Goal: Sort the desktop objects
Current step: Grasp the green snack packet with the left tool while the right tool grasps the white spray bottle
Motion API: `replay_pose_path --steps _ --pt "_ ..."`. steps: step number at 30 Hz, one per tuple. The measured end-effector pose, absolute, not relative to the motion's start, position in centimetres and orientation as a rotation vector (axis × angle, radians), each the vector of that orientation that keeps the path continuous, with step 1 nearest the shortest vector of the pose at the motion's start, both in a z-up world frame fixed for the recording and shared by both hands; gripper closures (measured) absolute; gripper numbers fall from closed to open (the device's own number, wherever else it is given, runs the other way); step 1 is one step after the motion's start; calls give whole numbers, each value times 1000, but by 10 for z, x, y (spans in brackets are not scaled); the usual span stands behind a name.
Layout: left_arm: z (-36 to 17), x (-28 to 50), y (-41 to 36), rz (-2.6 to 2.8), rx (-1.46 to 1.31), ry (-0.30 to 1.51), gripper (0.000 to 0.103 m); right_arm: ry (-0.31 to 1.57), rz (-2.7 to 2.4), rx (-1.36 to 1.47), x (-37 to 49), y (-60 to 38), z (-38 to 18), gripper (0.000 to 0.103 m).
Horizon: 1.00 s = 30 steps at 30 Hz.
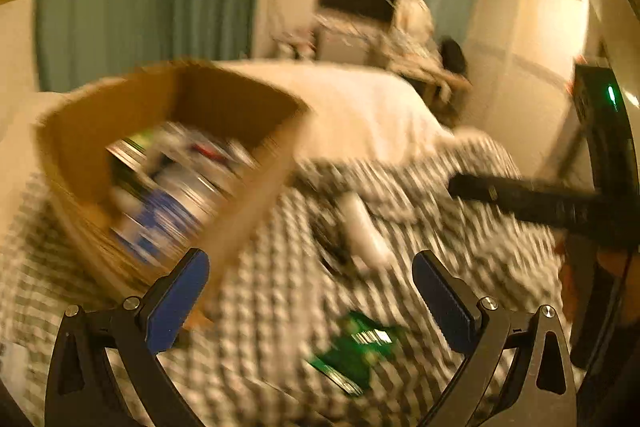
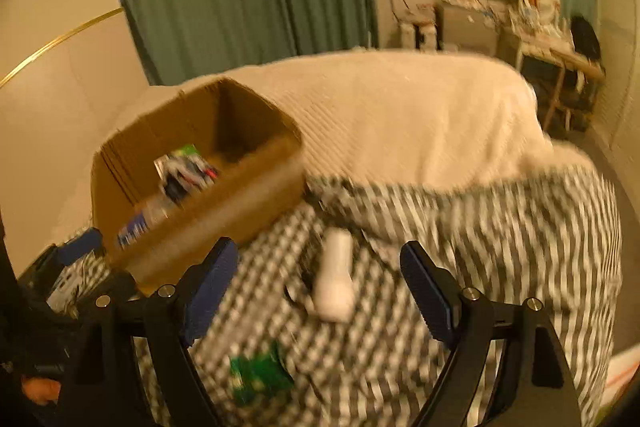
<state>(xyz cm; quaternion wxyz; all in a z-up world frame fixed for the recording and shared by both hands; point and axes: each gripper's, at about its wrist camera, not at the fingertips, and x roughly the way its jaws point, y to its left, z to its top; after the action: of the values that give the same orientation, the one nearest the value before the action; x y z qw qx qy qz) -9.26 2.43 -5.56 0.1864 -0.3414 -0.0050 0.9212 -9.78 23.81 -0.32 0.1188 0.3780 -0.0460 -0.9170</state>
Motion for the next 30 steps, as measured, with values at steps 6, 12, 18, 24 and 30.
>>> replay_pose_path --steps 6,12,18,24,30 --pt "-120 -87 68 2386 -1142 96 0 -190 -2686 1193 -86 261 -46 20" --pt "-162 -98 89 2314 -1295 192 5 -251 -2644 1269 -83 274 -74 20" --pt "-164 -99 88 2293 -1306 197 67 -258 -2631 1289 -83 273 -82 20" --pt "-132 -102 54 2463 -1198 7 69 -237 -2609 1295 -92 263 -84 20" --pt "-138 -121 35 2555 -1268 -69 69 -192 -2548 1333 -129 238 -99 20"
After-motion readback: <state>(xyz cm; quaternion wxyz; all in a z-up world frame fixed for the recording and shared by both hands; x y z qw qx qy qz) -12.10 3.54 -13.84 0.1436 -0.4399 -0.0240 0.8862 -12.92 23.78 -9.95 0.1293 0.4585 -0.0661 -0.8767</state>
